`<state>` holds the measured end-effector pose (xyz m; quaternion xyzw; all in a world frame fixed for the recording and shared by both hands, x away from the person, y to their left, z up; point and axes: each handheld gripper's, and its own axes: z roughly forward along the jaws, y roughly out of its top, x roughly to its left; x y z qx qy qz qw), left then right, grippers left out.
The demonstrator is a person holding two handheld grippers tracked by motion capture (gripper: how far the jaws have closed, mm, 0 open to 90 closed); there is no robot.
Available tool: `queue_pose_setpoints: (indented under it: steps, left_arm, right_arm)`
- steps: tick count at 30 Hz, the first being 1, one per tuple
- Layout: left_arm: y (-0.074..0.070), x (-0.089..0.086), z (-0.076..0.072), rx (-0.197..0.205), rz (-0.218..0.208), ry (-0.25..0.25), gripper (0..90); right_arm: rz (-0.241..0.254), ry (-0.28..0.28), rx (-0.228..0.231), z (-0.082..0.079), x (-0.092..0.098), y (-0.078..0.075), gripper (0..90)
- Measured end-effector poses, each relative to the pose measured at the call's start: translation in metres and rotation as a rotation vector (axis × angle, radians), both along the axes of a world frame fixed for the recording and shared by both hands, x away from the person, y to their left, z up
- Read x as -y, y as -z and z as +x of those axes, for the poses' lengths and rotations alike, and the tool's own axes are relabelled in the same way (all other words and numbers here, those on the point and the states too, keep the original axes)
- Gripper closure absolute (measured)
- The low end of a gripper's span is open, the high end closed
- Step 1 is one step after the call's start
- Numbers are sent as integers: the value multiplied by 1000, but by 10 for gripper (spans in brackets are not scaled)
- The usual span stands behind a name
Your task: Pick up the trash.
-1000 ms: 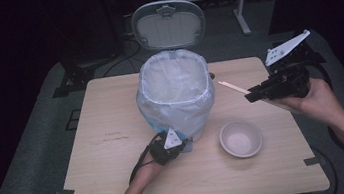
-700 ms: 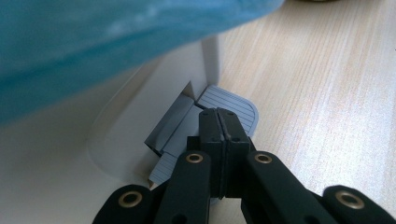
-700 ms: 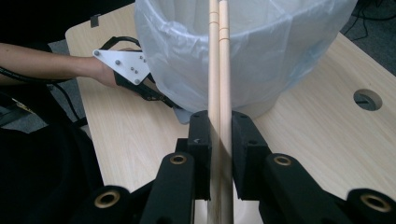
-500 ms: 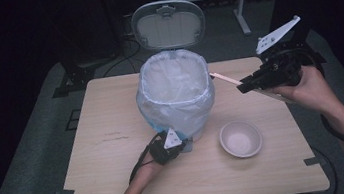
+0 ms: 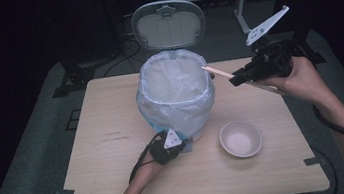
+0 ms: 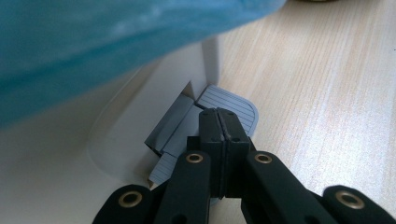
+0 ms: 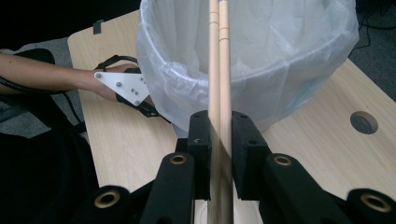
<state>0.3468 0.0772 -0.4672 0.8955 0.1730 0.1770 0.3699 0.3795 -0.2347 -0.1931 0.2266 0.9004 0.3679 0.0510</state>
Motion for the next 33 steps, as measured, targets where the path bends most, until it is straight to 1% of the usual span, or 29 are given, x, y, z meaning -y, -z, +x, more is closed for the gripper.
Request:
queue_pose_setpoints:
  steps: [2,4,10,17,21,26,33]
  left_arm:
    - [0,0,0,0,0,0,900]
    - [0,0,0,1,1,0,900]
    - [0,0,0,0,0,0,900]
    - [0,0,0,0,0,0,900]
    - [0,0,0,2,2,0,900]
    - [0,0,0,3,2,-1,900]
    - [0,0,0,-1,1,2,900]
  right_arm:
    - [-6,-3,5,3,-5,-4,786]
    - [-7,-6,7,4,-6,-5,786]
    - [-17,-16,10,10,-19,-12,786]
    - [-31,-32,26,16,-33,-21,785]
    - [-39,-35,25,20,-41,-26,785]
    - [-45,-45,26,25,-51,-30,786]
    - [-51,-55,32,29,-58,-33,786]
